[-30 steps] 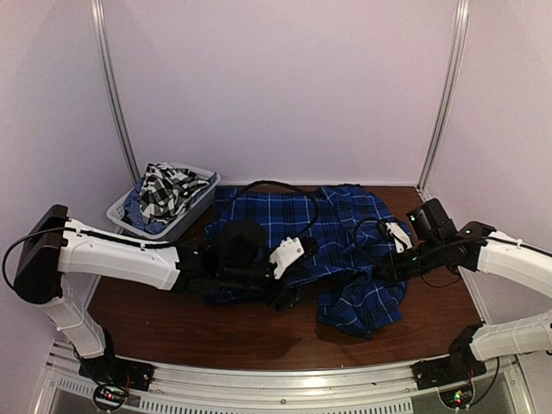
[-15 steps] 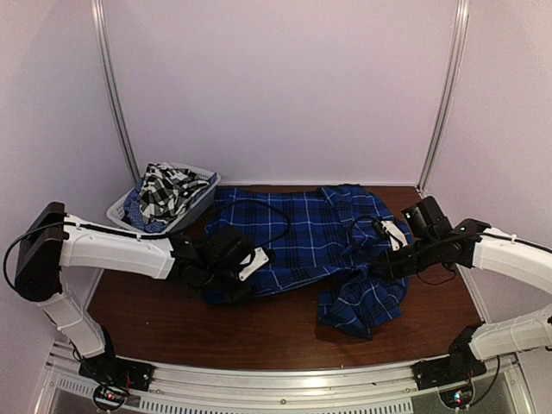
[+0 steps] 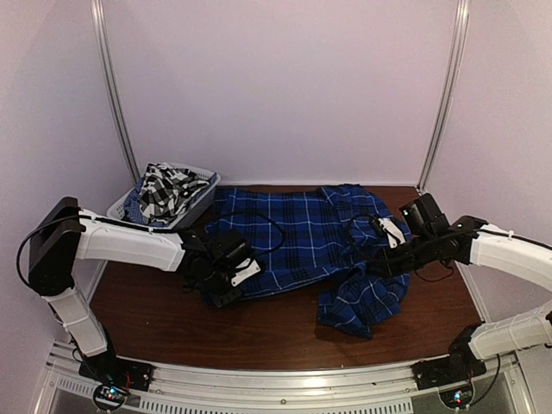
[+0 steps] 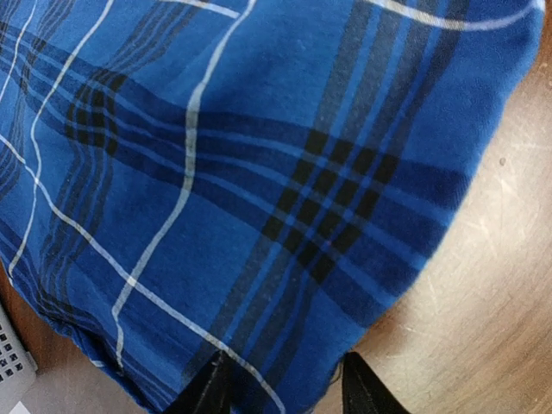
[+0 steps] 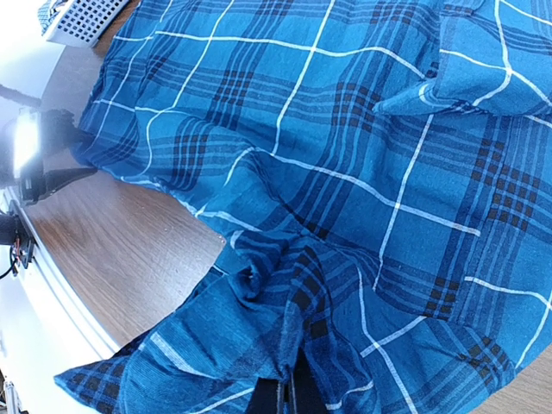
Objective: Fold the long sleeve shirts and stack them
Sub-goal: Pick up the shirt from the center of the board, then fold the flattened shirt at the center of the board, then pick up the sleeve from the center of the board, then adjust the sleeve at the center of the board, then smooth out the sleeve at the center of the board.
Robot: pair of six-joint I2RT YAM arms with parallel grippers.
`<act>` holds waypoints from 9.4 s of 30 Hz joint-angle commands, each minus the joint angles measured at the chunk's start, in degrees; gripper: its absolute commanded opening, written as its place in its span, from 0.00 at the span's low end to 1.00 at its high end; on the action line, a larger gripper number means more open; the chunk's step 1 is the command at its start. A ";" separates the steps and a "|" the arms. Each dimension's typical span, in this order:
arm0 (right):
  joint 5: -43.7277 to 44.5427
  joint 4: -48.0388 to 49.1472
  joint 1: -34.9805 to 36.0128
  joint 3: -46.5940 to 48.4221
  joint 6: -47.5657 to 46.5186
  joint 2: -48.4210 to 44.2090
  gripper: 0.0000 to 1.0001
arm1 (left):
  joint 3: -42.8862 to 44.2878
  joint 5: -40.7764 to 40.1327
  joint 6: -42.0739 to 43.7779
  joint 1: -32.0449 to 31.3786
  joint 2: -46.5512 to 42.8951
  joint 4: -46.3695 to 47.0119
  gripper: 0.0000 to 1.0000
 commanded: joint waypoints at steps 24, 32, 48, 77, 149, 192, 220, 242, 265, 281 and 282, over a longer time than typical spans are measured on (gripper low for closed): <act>4.00 -8.64 4.32 2.40 3.61 -5.11 0.00 | -2.78 -6.55 -0.03 0.91 -8.02 -8.91 0.00; 13.01 -10.80 3.91 9.08 0.00 1.02 0.00 | 1.79 -2.25 0.78 7.00 -9.10 -7.45 0.00; 16.54 -8.81 -5.28 26.56 -10.17 22.59 0.00 | 20.23 -3.00 4.66 19.30 9.77 -5.58 0.02; 28.31 -7.28 -9.73 36.67 -9.40 42.54 0.30 | 22.47 -16.33 -1.02 21.28 17.59 4.27 0.53; 14.27 22.18 -21.80 4.54 4.10 15.70 0.53 | 17.71 45.59 -12.58 -3.68 4.14 32.94 0.00; 2.20 29.25 -20.28 13.51 5.48 38.02 0.04 | 15.67 47.02 -13.89 -3.76 12.97 35.57 0.00; 7.58 26.95 -22.44 59.42 12.03 62.15 0.03 | 15.51 46.57 -14.48 -3.77 13.41 35.40 0.00; 9.58 27.18 -25.08 37.17 8.25 43.80 0.78 | 22.03 46.64 -17.57 -1.11 14.60 34.31 0.00; 1.46 28.80 -25.07 2.63 7.14 13.75 0.81 | 55.23 54.37 -39.44 11.56 31.35 47.06 0.00; -6.36 32.54 -24.98 -8.05 9.38 11.34 0.80 | 61.52 55.34 -52.14 15.75 37.94 55.94 0.00; -7.13 33.39 -24.98 -8.48 9.79 11.71 0.80 | 61.38 55.38 -52.76 15.93 37.85 56.66 0.00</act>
